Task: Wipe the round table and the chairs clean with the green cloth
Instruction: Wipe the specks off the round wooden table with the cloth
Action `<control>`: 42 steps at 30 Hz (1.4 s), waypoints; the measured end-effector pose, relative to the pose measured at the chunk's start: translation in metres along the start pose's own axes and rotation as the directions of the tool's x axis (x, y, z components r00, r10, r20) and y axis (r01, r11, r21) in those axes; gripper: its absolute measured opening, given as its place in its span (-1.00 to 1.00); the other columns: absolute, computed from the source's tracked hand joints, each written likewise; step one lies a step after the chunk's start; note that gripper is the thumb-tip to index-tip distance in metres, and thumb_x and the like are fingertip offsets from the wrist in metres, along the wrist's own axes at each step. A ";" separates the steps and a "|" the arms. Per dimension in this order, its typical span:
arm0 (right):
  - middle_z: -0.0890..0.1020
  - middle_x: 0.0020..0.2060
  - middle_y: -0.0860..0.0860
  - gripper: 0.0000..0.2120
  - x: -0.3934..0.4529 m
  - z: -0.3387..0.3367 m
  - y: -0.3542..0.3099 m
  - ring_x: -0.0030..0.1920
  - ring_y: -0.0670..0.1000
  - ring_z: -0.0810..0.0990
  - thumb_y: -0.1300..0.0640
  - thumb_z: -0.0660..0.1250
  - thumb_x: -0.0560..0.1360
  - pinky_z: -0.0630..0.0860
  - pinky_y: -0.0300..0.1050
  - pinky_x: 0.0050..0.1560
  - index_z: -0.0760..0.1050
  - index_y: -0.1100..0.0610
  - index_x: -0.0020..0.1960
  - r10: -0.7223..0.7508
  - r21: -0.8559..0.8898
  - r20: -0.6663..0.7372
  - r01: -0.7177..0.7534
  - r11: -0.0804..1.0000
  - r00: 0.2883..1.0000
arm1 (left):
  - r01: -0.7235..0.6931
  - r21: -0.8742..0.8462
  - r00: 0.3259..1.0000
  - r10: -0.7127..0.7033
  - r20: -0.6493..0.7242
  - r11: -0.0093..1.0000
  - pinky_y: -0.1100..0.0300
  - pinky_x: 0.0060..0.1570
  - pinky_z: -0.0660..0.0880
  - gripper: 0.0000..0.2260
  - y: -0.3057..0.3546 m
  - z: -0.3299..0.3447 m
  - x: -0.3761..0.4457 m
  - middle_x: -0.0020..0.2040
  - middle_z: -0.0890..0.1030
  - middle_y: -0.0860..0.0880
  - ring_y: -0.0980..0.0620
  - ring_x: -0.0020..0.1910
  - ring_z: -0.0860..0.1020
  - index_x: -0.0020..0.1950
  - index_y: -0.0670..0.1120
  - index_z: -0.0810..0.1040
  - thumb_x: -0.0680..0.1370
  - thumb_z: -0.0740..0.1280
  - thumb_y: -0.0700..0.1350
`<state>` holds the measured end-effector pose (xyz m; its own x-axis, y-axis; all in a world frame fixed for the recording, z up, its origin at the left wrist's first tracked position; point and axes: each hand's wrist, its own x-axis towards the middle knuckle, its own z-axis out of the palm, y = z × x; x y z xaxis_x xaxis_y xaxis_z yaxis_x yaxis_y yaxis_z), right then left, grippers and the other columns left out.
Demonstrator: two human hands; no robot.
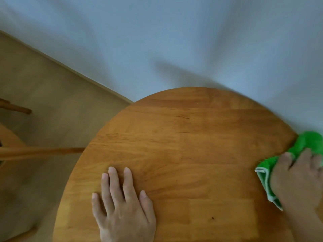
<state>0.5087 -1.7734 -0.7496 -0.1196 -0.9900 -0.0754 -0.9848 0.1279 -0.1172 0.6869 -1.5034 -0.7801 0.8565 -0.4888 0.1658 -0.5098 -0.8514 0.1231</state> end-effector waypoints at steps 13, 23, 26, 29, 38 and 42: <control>-0.10 0.56 0.08 -0.42 -0.112 0.033 -0.205 0.54 0.20 -0.19 -0.18 -0.19 0.62 -0.26 0.20 0.49 -0.10 0.01 0.57 -0.790 0.133 0.168 0.780 0.611 0.590 | 0.030 -0.007 0.999 -0.030 -0.045 1.000 -0.22 0.33 0.19 -0.50 -0.002 0.004 0.001 0.45 0.36 -0.21 -0.20 0.42 0.32 0.41 -0.14 0.39 0.54 0.05 0.06; -0.01 0.57 -0.02 -0.41 -0.024 0.013 -0.123 0.56 0.07 -0.08 -0.20 -0.21 0.58 -0.13 0.10 0.50 -0.02 -0.07 0.57 -0.748 0.035 0.191 0.757 0.653 0.636 | 0.072 -0.070 0.997 -0.069 0.033 0.995 -0.29 0.33 0.17 -0.48 0.011 -0.011 0.004 0.45 0.35 -0.26 -0.27 0.43 0.29 0.39 -0.18 0.39 0.50 0.07 0.05; 0.00 0.57 0.02 -0.41 -0.011 0.005 -0.076 0.55 0.10 -0.07 -0.20 -0.24 0.59 -0.12 0.13 0.49 -0.03 -0.04 0.57 -0.614 0.000 0.166 0.623 0.783 0.772 | 0.085 -0.066 0.992 -0.078 0.097 0.994 -0.32 0.33 0.18 -0.46 0.013 -0.018 0.007 0.45 0.34 -0.27 -0.27 0.44 0.28 0.39 -0.20 0.40 0.50 0.06 0.04; 0.01 0.57 0.06 -0.40 -0.028 0.004 -0.050 0.55 0.14 -0.07 -0.20 -0.23 0.59 -0.10 0.15 0.50 -0.02 0.00 0.57 -0.481 -0.001 0.139 0.486 0.874 0.866 | 0.083 -0.058 0.987 -0.075 0.140 0.995 -0.33 0.33 0.19 -0.44 0.013 -0.021 0.007 0.45 0.34 -0.28 -0.27 0.45 0.28 0.40 -0.21 0.41 0.50 0.05 0.04; -0.05 0.57 0.08 -0.45 -0.073 0.021 -0.180 0.54 0.23 -0.13 -0.16 -0.19 0.63 -0.17 0.22 0.49 -0.05 -0.02 0.58 -0.742 0.062 0.186 0.746 0.663 0.644 | 0.051 0.027 0.954 -0.057 0.296 0.998 -0.17 0.47 -0.01 -0.42 0.015 -0.025 0.012 0.56 0.14 -0.15 -0.10 0.54 0.02 0.54 -0.10 0.20 0.56 -0.07 0.10; 0.00 0.58 0.03 -0.49 -0.140 0.029 -0.198 0.55 0.18 -0.11 -0.14 -0.11 0.62 -0.20 0.19 0.48 0.03 -0.09 0.56 -0.948 0.161 0.244 0.955 0.248 0.205 | 0.060 0.032 0.953 -0.067 0.296 0.998 -0.18 0.45 0.05 -0.43 0.007 -0.026 0.007 0.55 0.18 -0.16 -0.11 0.54 0.07 0.53 -0.13 0.22 0.56 -0.02 0.07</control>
<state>0.7242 -1.6582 -0.7445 0.9398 -0.3090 -0.1462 -0.3379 -0.9043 -0.2608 0.6877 -1.5076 -0.7528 0.8742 -0.4651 -0.1396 -0.4545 -0.8849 0.1019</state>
